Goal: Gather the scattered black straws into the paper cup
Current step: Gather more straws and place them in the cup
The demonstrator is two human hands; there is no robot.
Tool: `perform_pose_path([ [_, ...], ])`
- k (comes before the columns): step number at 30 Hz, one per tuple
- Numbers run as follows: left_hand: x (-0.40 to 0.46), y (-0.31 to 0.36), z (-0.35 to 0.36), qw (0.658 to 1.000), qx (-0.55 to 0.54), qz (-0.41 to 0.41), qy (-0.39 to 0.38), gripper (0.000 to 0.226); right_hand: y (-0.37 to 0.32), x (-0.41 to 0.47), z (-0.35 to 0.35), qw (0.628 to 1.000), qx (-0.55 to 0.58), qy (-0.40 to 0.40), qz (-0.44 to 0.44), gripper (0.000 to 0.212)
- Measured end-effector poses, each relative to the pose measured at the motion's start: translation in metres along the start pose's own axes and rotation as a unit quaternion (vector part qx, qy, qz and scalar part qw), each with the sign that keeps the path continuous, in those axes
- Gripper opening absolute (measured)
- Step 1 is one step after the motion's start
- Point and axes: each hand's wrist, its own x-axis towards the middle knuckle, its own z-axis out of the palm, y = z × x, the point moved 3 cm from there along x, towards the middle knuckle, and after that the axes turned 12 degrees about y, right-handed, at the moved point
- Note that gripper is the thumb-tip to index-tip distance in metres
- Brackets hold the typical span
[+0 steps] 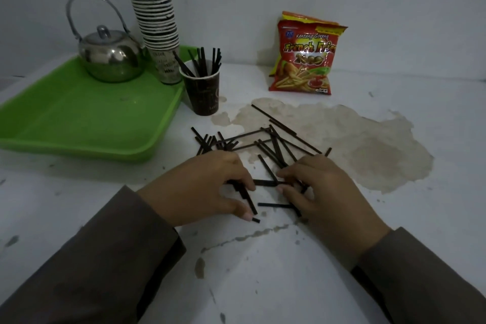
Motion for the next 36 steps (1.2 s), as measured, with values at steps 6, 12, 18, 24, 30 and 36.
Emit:
perform_pose_path([
  [6,-0.002,0.003,0.006,0.999,0.011,0.011,-0.035,0.046,0.005,0.0,0.01,0.999,-0.03,-0.012,0.02,0.028],
  [12,-0.001,0.003,0.007,0.999,0.008,0.011,-0.031,0.036,0.004,-0.001,0.013,0.998,-0.059,0.002,0.012,0.025],
  [18,0.001,0.008,0.009,0.999,0.008,0.039,-0.023,0.02,0.004,0.001,0.015,0.995,-0.088,0.035,0.013,0.013],
  [24,0.002,0.019,0.014,0.995,0.021,0.101,0.003,0.016,0.013,0.005,-0.014,0.984,0.096,0.089,0.121,0.017],
  [30,0.004,0.03,0.017,0.98,0.085,0.167,0.06,0.012,0.014,0.006,-0.033,0.99,0.072,-0.083,0.083,0.027],
  [36,0.004,0.028,0.011,0.983,0.054,0.125,0.125,0.01,0.011,0.004,-0.035,0.989,0.03,-0.136,0.046,0.024],
])
